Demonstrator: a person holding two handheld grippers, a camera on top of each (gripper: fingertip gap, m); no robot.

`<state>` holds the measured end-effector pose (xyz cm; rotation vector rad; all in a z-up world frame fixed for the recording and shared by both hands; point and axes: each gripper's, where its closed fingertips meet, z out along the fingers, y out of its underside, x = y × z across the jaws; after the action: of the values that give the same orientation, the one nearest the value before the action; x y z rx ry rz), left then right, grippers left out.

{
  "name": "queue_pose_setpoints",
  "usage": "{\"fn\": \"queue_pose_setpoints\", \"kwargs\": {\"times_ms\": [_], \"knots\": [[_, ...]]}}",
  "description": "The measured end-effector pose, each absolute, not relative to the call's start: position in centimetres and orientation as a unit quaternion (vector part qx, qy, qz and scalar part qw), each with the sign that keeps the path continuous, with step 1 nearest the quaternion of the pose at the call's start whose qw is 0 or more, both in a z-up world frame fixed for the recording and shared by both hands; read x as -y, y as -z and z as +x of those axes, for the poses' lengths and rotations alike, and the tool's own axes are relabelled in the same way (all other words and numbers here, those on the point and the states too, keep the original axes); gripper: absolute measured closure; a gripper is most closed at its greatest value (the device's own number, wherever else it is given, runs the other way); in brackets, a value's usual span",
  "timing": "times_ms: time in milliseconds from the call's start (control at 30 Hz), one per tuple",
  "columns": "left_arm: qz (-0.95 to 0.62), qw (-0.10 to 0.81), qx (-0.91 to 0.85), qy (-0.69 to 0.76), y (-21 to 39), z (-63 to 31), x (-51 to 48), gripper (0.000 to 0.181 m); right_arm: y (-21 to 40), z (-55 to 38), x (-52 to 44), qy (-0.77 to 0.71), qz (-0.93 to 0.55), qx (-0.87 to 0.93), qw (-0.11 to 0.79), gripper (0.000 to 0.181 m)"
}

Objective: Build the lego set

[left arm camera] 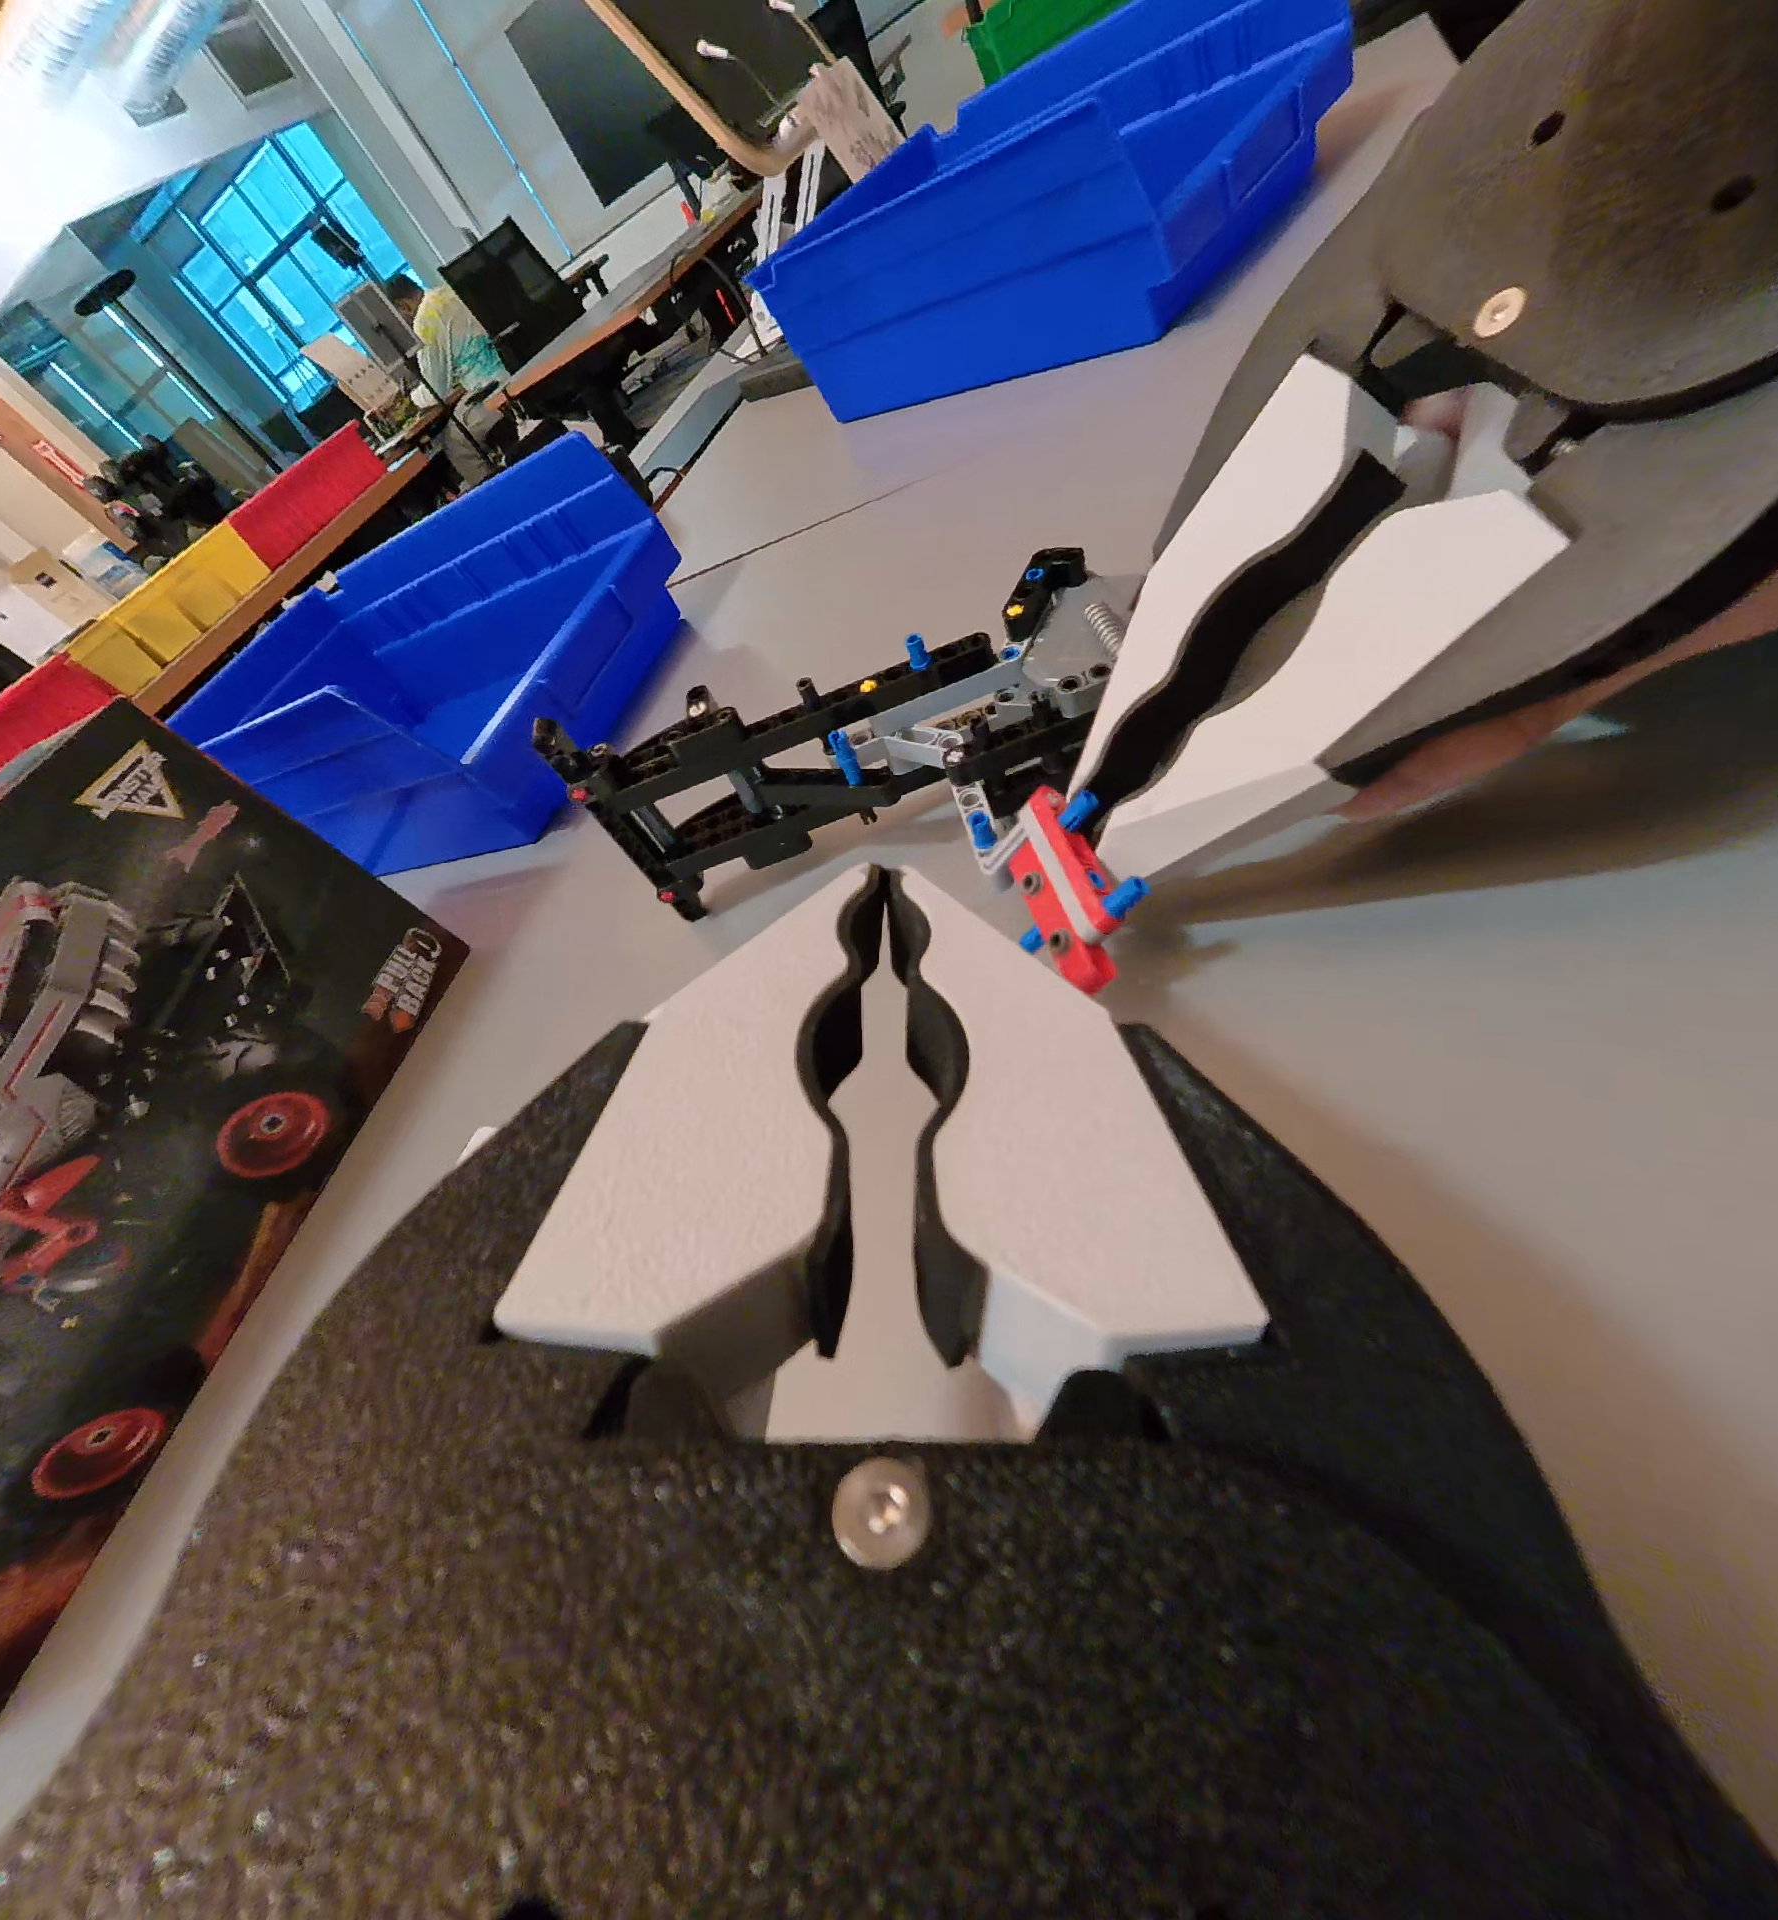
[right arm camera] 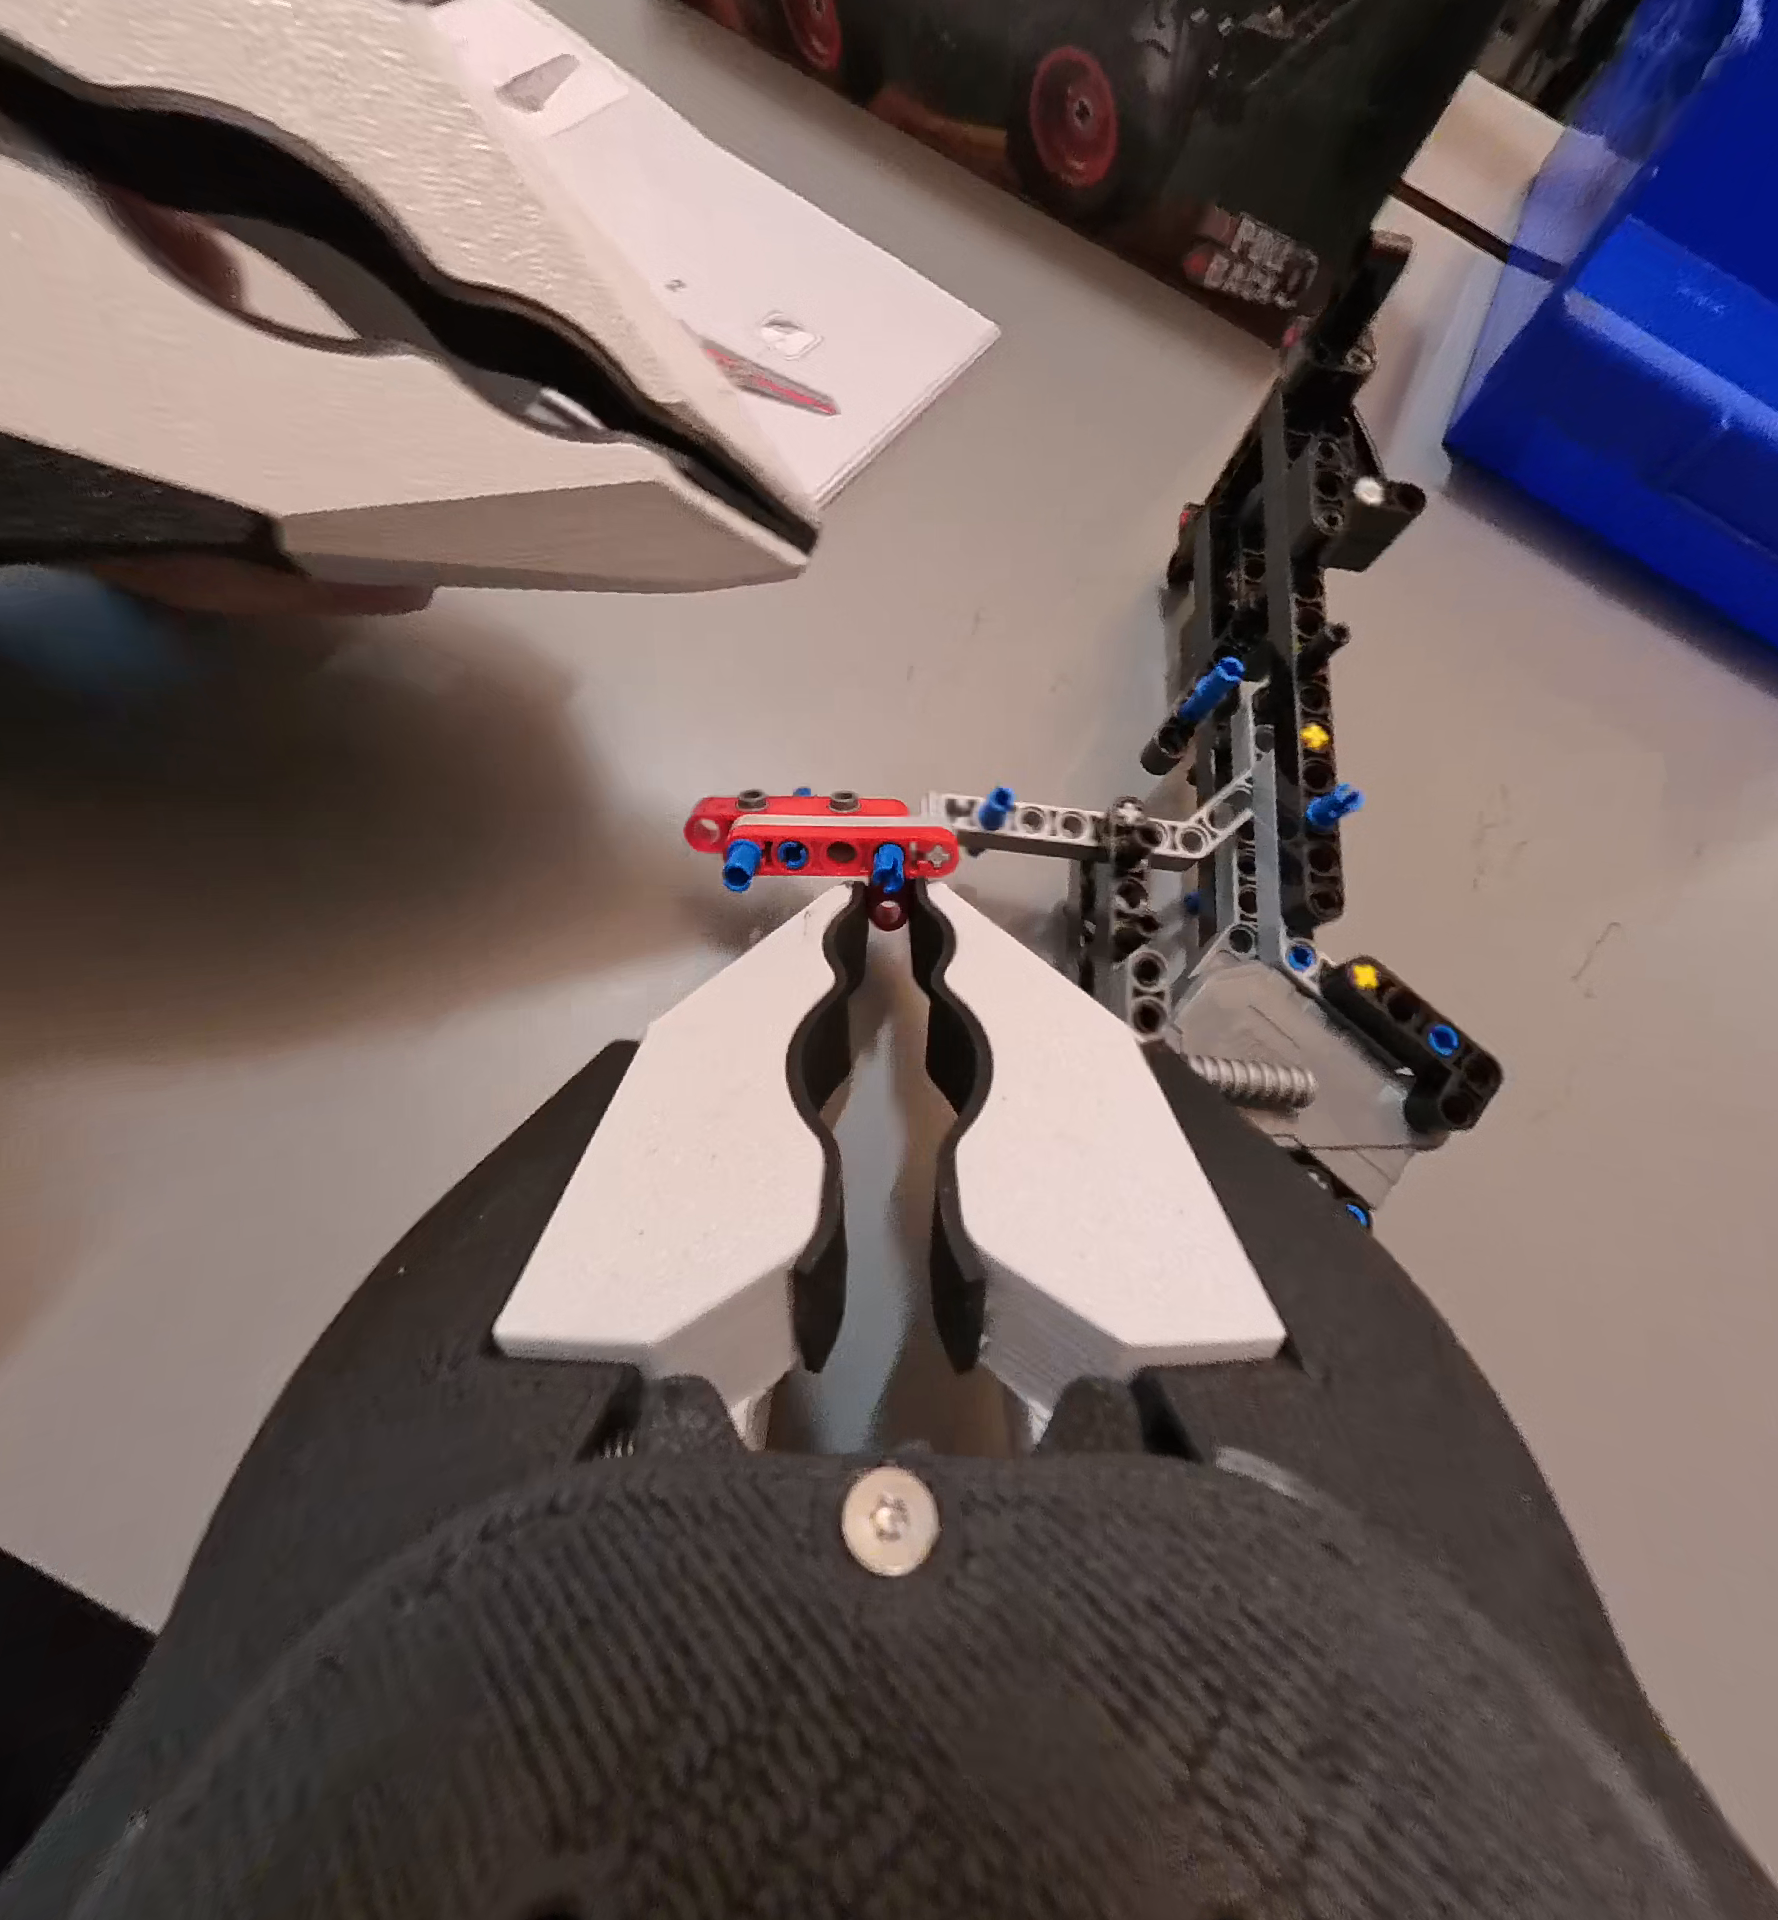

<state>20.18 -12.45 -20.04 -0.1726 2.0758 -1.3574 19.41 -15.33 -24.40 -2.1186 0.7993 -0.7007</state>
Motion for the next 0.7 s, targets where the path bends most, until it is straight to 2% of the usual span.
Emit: {"fn": "queue_pose_setpoints", "kwargs": {"times_ms": [267, 367, 500, 567, 633, 700], "knots": [[-0.025, 0.281, -0.823, 0.492, 21.3, 20.3, 12.6, 0.181, 24.2, 18.4, 16.0, 0.256, -0.861, -0.285, 0.334, 0.176], [0.05, 0.272, -0.811, 0.517, 20.1, 19.8, 13.6, 0.178, 24.1, 18.1, 16.5, 0.239, -0.877, -0.276, 0.314, 0.176], [0.099, 0.122, -0.837, 0.525, 20.0, 16.9, 15.2, 0.168, 22.9, 18.6, 17.5, 0.257, -0.882, -0.281, 0.276, 0.176], [0.076, 0.085, -0.842, 0.526, 19.1, 16.3, 15.8, 0.157, 22.7, 18.8, 17.7, 0.262, -0.884, -0.283, 0.265, 0.176], [0.071, 0.105, -0.861, 0.493, 19.7, 16.4, 15.9, 0.145, 23.0, 18.7, 18.1, 0.251, -0.887, -0.298, 0.247, 0.176], [0.068, 0.173, -0.871, 0.455, 20.8, 17.1, 15.7, 0.141, 23.2, 18.6, 18.2, 0.229, -0.886, -0.32, 0.244, 0.176]]}}
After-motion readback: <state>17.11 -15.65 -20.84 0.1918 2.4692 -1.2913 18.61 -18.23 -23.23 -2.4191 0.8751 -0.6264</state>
